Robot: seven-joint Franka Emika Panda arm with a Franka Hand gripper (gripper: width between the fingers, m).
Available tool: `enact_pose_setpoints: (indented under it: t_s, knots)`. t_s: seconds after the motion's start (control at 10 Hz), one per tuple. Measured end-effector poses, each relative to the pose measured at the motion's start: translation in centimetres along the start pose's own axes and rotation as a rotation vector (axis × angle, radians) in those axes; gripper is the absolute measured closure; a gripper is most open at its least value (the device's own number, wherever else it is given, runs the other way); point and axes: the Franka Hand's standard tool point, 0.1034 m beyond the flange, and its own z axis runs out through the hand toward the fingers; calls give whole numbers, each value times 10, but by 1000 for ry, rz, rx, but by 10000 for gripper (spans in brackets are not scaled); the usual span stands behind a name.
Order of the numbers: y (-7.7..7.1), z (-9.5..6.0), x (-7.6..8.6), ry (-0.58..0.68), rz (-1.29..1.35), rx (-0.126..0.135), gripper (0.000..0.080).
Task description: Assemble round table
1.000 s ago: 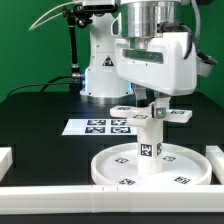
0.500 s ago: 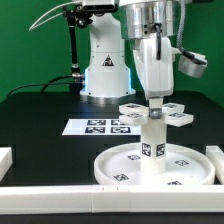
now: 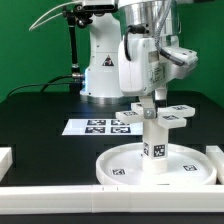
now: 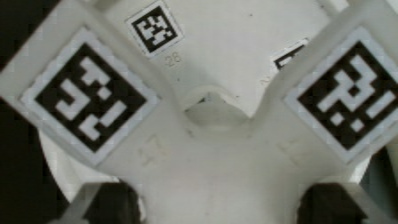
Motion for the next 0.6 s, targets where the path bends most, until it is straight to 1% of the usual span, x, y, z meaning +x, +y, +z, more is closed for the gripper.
enact_pose_setpoints:
  t_s: [0.1, 0.2, 0.3, 0.4, 0.5, 0.6]
  knots:
    - [0, 0, 0, 0, -3, 0, 358]
    - [-1, -7, -2, -9, -28, 1, 286]
    - [-4, -21, -5, -28, -43, 8, 172]
    - [-8, -37, -6, -56, -48, 21, 156]
    - [-7, -38, -6, -56, -49, 25, 151]
    - [-7, -35, -6, -53, -53, 23, 151]
